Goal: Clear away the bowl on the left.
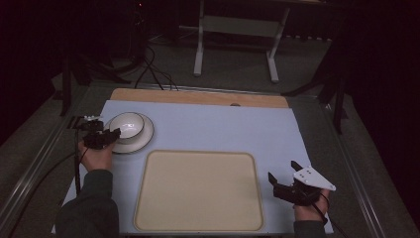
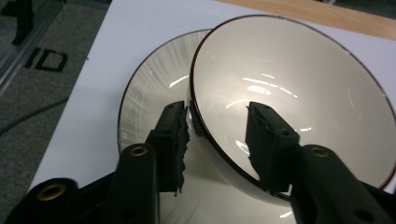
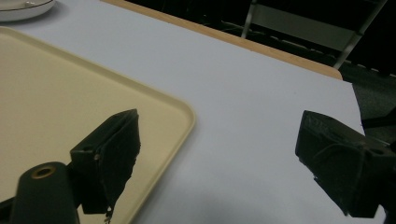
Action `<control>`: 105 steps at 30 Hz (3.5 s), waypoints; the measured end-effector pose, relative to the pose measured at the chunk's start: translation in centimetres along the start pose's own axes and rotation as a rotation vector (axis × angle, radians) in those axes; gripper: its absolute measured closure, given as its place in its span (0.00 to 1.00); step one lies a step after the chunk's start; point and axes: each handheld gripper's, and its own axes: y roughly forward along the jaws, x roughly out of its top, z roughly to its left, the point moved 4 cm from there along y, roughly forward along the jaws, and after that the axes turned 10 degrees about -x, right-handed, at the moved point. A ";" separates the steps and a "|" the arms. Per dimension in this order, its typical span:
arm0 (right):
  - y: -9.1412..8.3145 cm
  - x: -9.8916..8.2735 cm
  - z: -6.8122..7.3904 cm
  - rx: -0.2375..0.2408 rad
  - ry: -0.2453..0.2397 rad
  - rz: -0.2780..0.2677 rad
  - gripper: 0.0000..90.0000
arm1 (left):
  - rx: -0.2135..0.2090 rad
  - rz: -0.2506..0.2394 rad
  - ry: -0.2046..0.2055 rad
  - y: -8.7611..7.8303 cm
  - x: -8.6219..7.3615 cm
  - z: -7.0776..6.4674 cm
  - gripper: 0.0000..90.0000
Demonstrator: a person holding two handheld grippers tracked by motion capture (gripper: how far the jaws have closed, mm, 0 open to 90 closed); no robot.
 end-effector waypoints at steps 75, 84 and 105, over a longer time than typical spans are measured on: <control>-0.4 0.2 -0.3 -0.004 0.013 -0.025 0.15 | -0.218 -0.105 -0.176 -4.7 1.1 -1.2 0.89; -0.4 0.2 -0.3 -0.007 0.016 -0.025 0.15 | -0.251 -0.101 -0.104 -5.5 0.4 -2.8 0.89; -0.5 0.2 -0.5 -0.014 0.014 -0.029 0.15 | -0.364 -0.086 -0.015 -6.1 -1.5 -6.9 0.89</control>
